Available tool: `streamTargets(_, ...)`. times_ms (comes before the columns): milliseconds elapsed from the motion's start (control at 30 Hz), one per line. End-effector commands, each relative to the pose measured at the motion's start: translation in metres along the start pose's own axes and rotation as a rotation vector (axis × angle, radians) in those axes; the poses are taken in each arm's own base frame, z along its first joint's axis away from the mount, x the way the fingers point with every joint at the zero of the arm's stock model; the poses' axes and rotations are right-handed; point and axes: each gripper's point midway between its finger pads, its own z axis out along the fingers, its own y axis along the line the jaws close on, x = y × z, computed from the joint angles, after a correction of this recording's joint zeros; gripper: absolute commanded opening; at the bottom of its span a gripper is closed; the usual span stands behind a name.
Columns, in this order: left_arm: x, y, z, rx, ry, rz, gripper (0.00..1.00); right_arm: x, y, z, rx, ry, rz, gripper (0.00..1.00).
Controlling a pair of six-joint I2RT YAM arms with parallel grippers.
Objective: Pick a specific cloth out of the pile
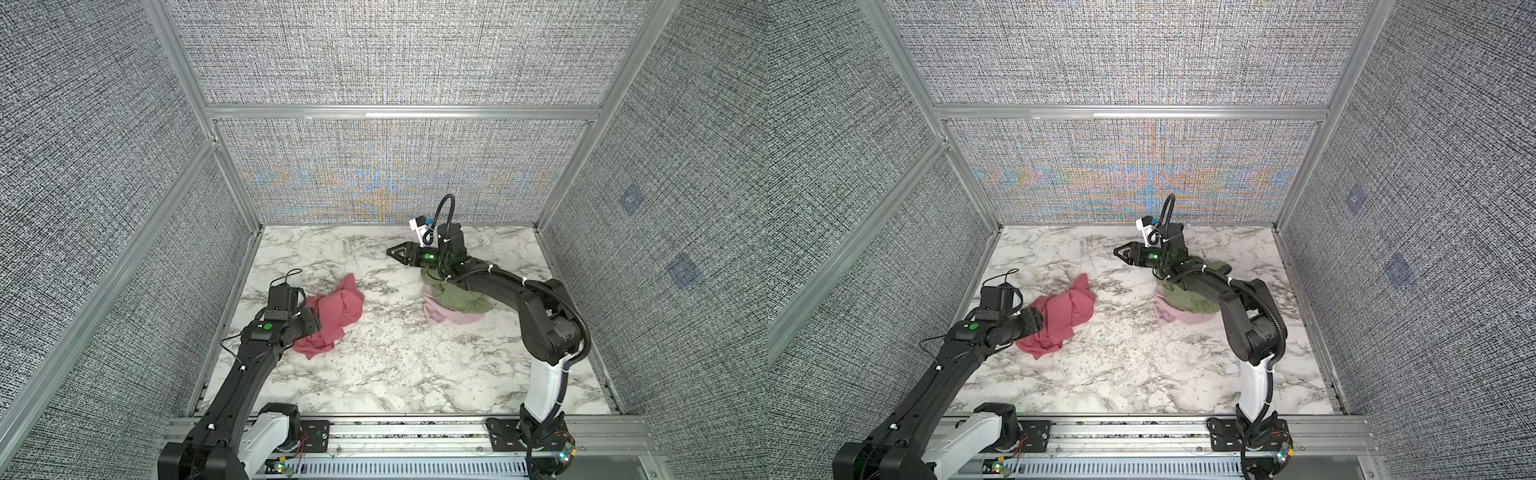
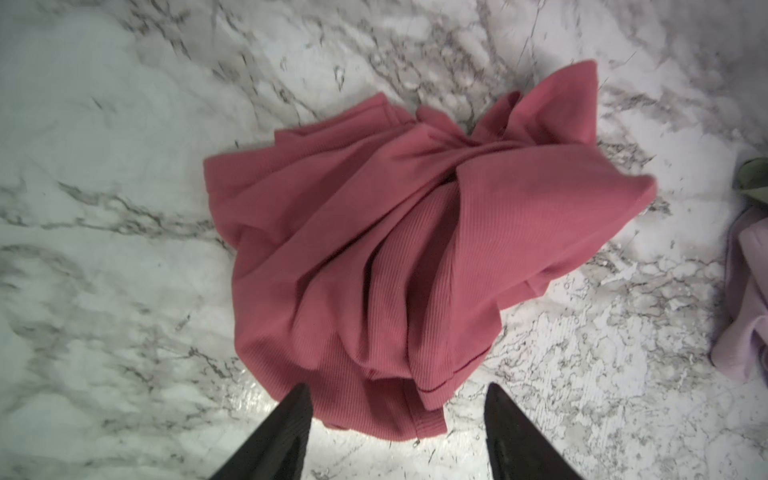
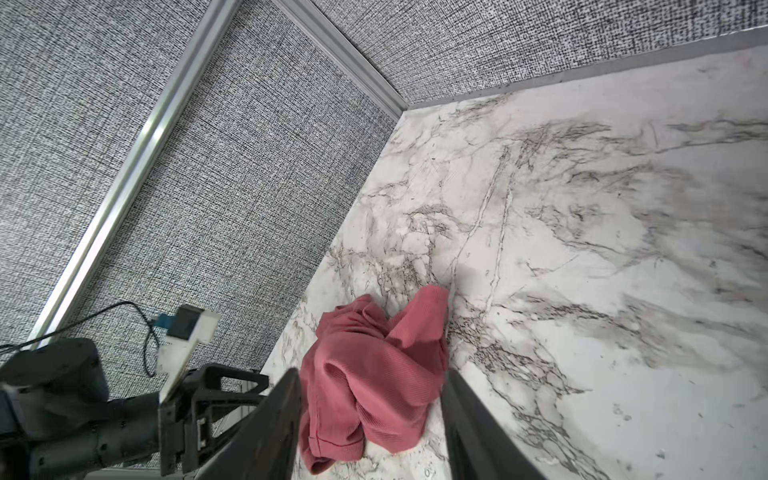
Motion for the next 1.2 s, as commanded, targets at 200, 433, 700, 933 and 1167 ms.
streamTargets(200,0.050,0.007,0.007,0.004,0.158,-0.169,0.66,-0.019,0.020,-0.014,-0.185,-0.098,0.050,0.56)
streamTargets(433,0.055,0.009,0.015,-0.025,0.159,-0.202,0.65,-0.017,0.020,-0.015,-0.254,-0.099,0.100,0.56)
streamTargets(700,0.066,0.015,0.040,-0.047,0.193,-0.212,0.62,-0.015,0.027,-0.026,-0.197,-0.093,0.048,0.56)
streamTargets(933,0.063,0.019,0.044,-0.061,0.161,-0.212,0.37,-0.015,0.035,-0.038,-0.051,-0.082,-0.062,0.55)
streamTargets(1167,0.059,0.018,0.052,-0.060,0.149,-0.206,0.29,-0.015,0.061,-0.049,-0.022,-0.082,-0.143,0.55)
